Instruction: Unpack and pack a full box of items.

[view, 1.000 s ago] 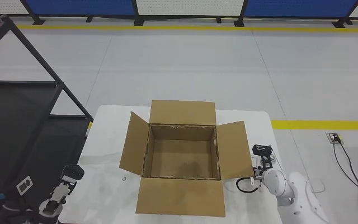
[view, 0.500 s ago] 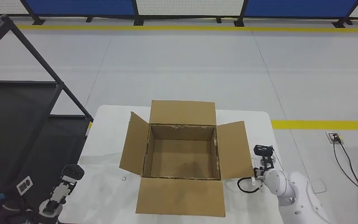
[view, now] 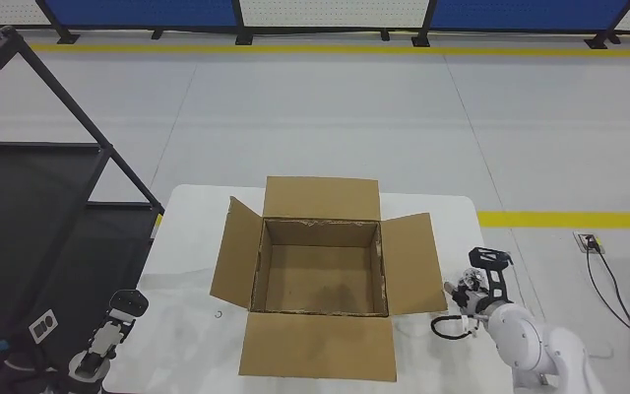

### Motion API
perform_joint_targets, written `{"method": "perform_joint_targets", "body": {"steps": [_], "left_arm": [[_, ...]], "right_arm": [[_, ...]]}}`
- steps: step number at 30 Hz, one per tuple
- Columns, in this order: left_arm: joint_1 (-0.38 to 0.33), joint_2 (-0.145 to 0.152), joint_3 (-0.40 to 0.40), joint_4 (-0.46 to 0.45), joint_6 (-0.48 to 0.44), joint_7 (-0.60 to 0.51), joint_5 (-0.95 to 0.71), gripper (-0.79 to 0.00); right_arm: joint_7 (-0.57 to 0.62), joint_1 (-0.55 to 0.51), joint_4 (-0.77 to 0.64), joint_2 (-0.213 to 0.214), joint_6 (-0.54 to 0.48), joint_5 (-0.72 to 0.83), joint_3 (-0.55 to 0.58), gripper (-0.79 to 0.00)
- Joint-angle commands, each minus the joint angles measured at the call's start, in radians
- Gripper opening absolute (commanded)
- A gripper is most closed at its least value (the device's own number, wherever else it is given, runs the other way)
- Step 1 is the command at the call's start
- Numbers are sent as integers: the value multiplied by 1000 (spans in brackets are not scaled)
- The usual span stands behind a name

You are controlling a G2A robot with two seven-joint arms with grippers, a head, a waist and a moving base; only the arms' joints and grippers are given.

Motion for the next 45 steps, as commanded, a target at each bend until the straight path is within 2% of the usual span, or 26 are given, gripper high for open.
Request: {"method": "perform_joint_targets", "body": {"steps": [1, 3, 6, 10, 14, 22, 25, 28, 30, 33, 35, 37, 40, 45], "left_arm": [[0, 0, 0, 0, 0, 0, 0, 0], [0, 0, 0, 0, 0, 0, 0, 0], [0, 0, 0, 0, 0, 0, 0, 0], [0, 0, 0, 0, 0, 0, 0, 0], [0, 0, 0, 0, 0, 0, 0, 0], [0, 0, 0, 0, 0, 0, 0, 0], [0, 0, 0, 0, 0, 0, 0, 0], [0, 0, 0, 0, 0, 0, 0, 0], [0, 0, 0, 0, 0, 0, 0, 0], [0, 0, 0, 0, 0, 0, 0, 0], [0, 0, 0, 0, 0, 0, 0, 0], [0, 0, 0, 0, 0, 0, 0, 0], [0, 0, 0, 0, 0, 0, 0, 0], [0, 0, 0, 0, 0, 0, 0, 0]], "right_arm": [[-57, -35, -46, 0, -7, 35, 23, -259], [-115, -63, -80, -2, -19, 73, 41, -243], [-197, -97, -108, -3, -53, 130, 61, -277], [-272, -124, -130, -4, -110, 195, 75, -394], [-309, -138, -135, -3, -173, 248, 82, -363], [-336, -145, -137, 3, -281, 317, 84, -372], [-411, -165, -155, 2, -292, 313, 94, -323], [-451, -193, -175, 2, -310, 323, 97, -332], [-437, -200, -180, 4, -312, 330, 101, -296], [-370, -187, -172, 8, -304, 349, 99, -286], [-311, -166, -157, 11, -301, 363, 95, -323], [-270, -146, -138, 14, -295, 371, 90, -397], [-208, -109, -107, 18, -292, 392, 75, -453], [-167, -62, -68, 23, -301, 430, 59, -471]]}}
